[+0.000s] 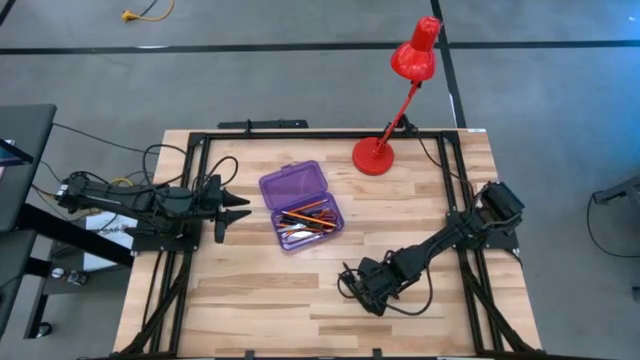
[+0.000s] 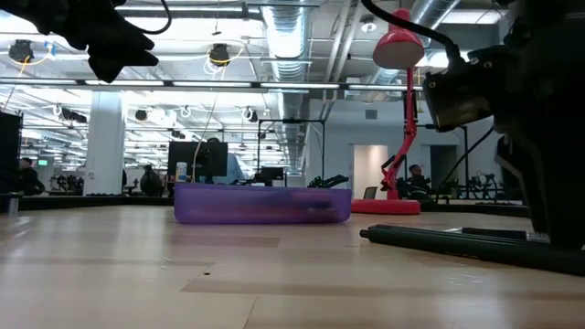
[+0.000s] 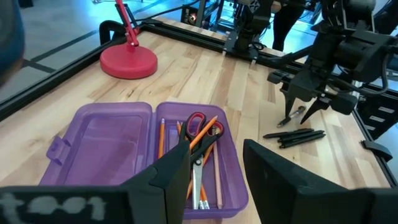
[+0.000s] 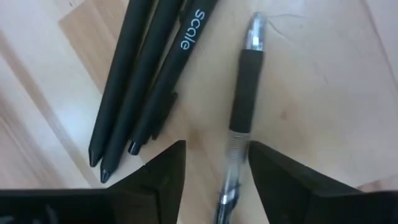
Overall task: Pick & place school supplies into a supply box
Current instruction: Put the transparent pen into the purple supply box
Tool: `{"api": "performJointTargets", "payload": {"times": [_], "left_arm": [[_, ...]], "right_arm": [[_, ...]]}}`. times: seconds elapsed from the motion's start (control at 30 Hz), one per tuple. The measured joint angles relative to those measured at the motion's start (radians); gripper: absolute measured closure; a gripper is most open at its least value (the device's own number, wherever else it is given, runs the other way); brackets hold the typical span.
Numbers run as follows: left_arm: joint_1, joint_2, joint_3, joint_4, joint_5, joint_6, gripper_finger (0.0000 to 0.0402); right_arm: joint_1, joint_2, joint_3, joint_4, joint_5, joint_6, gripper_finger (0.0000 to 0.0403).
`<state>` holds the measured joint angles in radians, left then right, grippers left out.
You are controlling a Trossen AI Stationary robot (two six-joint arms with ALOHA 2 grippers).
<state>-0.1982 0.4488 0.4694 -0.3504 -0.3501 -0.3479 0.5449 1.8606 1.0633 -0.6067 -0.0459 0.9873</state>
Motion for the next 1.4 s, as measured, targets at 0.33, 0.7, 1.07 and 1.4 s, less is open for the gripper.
{"api": "performJointTargets", "payload": {"times": [0.33,0.7,1.07,1.4], "left_arm": [[0.0,0.0,0.0,0.001,-0.004,-0.002,0.0264],[0.0,0.0,0.0,0.001,-0.005,-0.006,0.0264],[0.0,0.0,0.0,0.001,-0.005,-0.01,0.0264],[0.0,0.0,0.0,0.001,-0.005,-0.015,0.0264]], "right_arm": [[-0.017,-0.002,-0.001,-0.049,0.037,-0.054,0.029],[-0.078,0.003,-0.001,-0.069,0.008,-0.176,0.0378],[-0.215,0.003,-0.003,-0.078,-0.029,-0.333,0.039],[-0.327,-0.027,-0.01,-0.044,-0.172,-0.447,0.0393]]}}
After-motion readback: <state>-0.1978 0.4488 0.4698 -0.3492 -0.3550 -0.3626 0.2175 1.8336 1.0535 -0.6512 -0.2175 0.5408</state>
